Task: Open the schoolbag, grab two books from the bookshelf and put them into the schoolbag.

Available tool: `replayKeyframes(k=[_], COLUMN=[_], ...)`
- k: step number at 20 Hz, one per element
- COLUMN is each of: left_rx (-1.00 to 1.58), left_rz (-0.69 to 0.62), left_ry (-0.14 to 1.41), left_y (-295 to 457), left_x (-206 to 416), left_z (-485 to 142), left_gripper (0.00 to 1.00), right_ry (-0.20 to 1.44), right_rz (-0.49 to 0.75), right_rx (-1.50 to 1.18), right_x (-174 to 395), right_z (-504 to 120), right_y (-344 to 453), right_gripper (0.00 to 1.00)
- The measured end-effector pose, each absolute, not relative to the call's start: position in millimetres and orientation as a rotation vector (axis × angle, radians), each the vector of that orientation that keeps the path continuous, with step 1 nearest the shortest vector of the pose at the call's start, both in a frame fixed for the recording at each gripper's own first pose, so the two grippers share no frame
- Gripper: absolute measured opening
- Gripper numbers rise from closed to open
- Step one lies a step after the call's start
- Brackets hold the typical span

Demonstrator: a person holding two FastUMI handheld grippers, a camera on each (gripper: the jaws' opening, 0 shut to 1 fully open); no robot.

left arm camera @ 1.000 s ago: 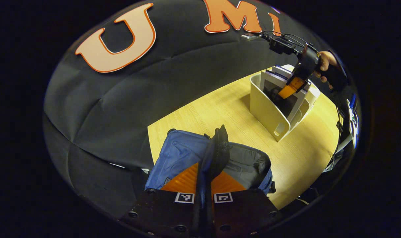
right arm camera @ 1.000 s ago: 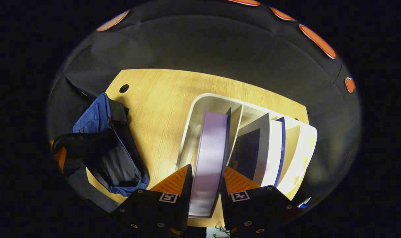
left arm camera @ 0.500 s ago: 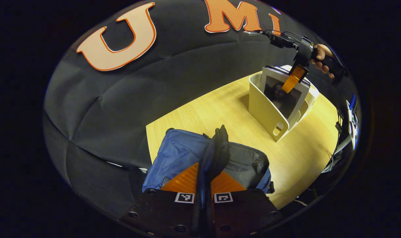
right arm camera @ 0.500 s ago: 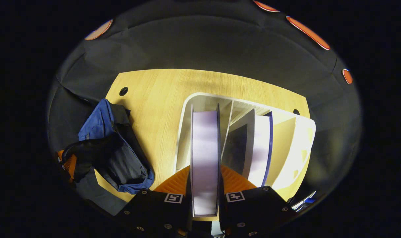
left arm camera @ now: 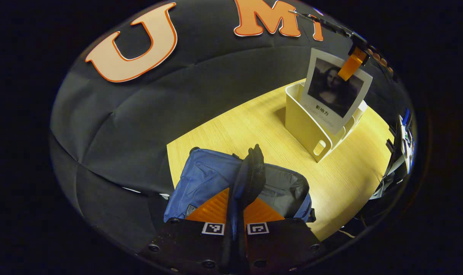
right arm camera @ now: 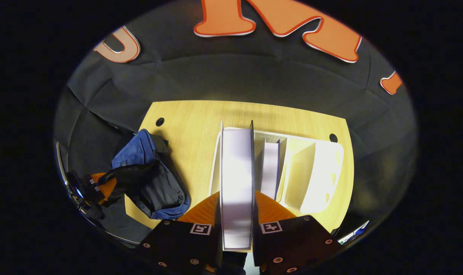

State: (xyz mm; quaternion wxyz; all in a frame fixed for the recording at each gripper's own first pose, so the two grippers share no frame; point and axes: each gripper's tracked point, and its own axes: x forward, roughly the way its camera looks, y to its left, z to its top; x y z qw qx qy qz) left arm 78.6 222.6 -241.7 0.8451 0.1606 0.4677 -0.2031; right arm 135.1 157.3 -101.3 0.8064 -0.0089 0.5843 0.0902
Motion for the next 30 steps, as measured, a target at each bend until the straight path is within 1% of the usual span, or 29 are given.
replayKeyframes(k=[6, 11, 15, 21, 25, 30], left_rx=[0.312, 0.279, 0.234, 0.186, 0.178, 0.140], left_rz=[-0.449, -0.457, -0.458, -0.469, -0.473, -0.475], left_ry=[1.003, 1.025, 1.044, 1.078, 1.096, 1.102], left_y=[223.7, 224.1, 224.3, 231.2, 232.2, 230.7], left_x=[81.6, 82.2, 82.8, 86.2, 89.0, 92.6], left_z=[-239.0, -239.5, -236.7, -231.9, -226.0, -218.1], left_gripper=[0.07, 0.07, 0.07, 0.07, 0.07, 0.07], right_ry=[1.154, 1.055, 1.052, 1.100, 1.168, 1.235], right_rz=[0.227, 0.306, 0.359, 0.416, 0.431, 0.420], right_rx=[0.077, 0.195, 0.300, 0.468, 0.563, 0.654], right_x=[115.2, 94.7, 74.5, 48.7, 28.1, 12.3], right_z=[-47.5, -17.7, -23.9, -54.4, -85.5, -129.0], right_y=[149.6, 174.3, 208.1, 262.1, 294.3, 324.3], right_gripper=[0.32, 0.31, 0.31, 0.30, 0.30, 0.30])
